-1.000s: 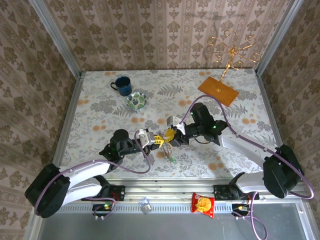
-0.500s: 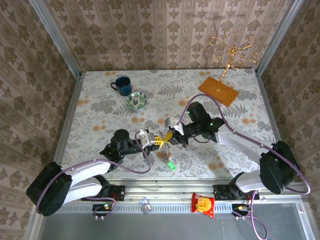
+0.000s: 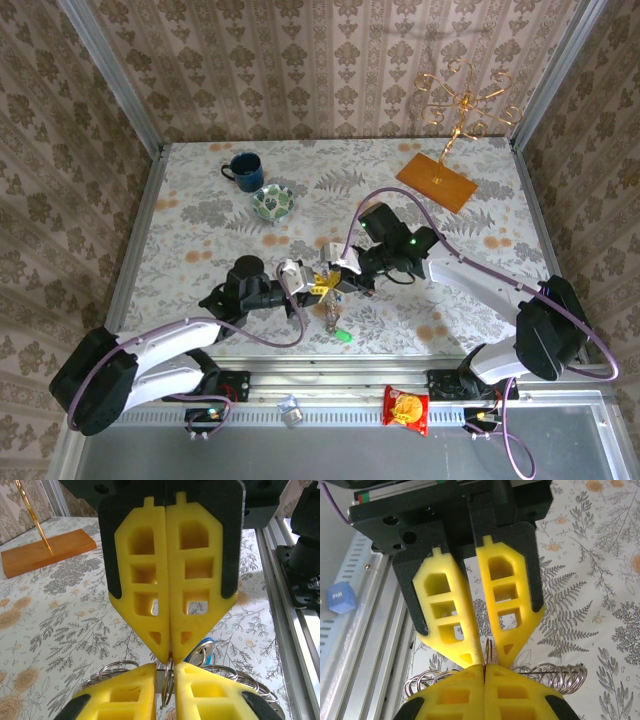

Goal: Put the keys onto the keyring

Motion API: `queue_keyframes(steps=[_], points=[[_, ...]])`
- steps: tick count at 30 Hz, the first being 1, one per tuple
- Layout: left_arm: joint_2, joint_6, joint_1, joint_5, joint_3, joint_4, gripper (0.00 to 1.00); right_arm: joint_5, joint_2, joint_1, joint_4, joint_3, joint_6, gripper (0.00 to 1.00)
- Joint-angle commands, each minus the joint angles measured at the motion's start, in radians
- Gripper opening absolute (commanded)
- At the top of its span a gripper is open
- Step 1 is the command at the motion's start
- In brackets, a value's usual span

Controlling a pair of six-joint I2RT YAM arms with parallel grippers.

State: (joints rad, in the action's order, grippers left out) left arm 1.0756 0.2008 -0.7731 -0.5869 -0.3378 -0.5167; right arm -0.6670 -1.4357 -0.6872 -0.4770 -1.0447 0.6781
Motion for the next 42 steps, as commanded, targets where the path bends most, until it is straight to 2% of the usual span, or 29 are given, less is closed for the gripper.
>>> queue_keyframes(steps=[1, 4, 7, 8, 9, 10, 12, 16, 19, 22, 26, 27, 31, 35, 37, 39, 42], points=[[-0.019, 0.052, -0.003, 0.035, -0.057, 0.090, 0.13, 0.006, -0.012, -0.043, -0.097, -0.059, 0.052, 0.00], [-0.024, 0.065, -0.002, 0.034, -0.067, 0.120, 0.01, 0.009, -0.011, -0.052, -0.120, -0.083, 0.057, 0.00], [-0.031, 0.063, -0.002, 0.037, -0.062, 0.103, 0.00, -0.002, 0.011, -0.042, -0.074, -0.058, 0.002, 0.00], [-0.033, 0.058, -0.002, 0.037, -0.057, 0.088, 0.00, -0.012, 0.031, -0.028, -0.011, -0.026, -0.049, 0.12], [-0.035, 0.051, -0.003, 0.037, -0.050, 0.069, 0.00, -0.021, 0.039, -0.011, 0.053, 0.011, -0.107, 0.28], [-0.037, 0.044, -0.002, 0.036, -0.042, 0.045, 0.00, -0.026, 0.082, 0.001, 0.109, 0.054, -0.154, 0.33], [-0.039, 0.030, -0.003, 0.035, -0.029, 0.012, 0.00, -0.017, 0.110, 0.019, 0.176, 0.111, -0.224, 0.40], [-0.037, 0.018, -0.003, 0.034, -0.015, -0.023, 0.00, -0.011, 0.131, 0.026, 0.206, 0.169, -0.285, 0.43], [-0.035, 0.015, -0.003, 0.026, -0.010, -0.038, 0.00, 0.004, 0.130, 0.028, 0.218, 0.186, -0.301, 0.40], [-0.037, 0.019, -0.003, 0.023, -0.011, -0.038, 0.00, 0.010, 0.118, 0.030, 0.213, 0.177, -0.302, 0.31], [-0.038, 0.019, -0.003, 0.025, -0.006, -0.048, 0.00, 0.010, 0.104, 0.038, 0.196, 0.169, -0.298, 0.02], [-0.039, 0.019, -0.002, 0.024, -0.004, -0.054, 0.00, 0.014, 0.099, 0.040, 0.193, 0.170, -0.295, 0.00], [-0.038, 0.004, -0.003, 0.023, 0.011, -0.125, 0.00, 0.038, 0.053, 0.041, 0.152, 0.159, -0.273, 0.00], [-0.029, -0.006, -0.002, 0.016, 0.014, -0.160, 0.00, 0.001, 0.020, 0.042, 0.155, 0.141, -0.276, 0.00], [-0.024, -0.011, -0.002, 0.013, 0.021, -0.175, 0.00, -0.006, 0.065, 0.044, 0.215, 0.166, -0.293, 0.21], [-0.019, -0.015, -0.003, 0.015, 0.032, -0.195, 0.00, -0.009, 0.111, 0.048, 0.268, 0.199, -0.292, 0.34], [-0.010, -0.027, -0.001, 0.007, 0.052, -0.244, 0.00, -0.001, 0.150, 0.054, 0.330, 0.242, -0.270, 0.38]])
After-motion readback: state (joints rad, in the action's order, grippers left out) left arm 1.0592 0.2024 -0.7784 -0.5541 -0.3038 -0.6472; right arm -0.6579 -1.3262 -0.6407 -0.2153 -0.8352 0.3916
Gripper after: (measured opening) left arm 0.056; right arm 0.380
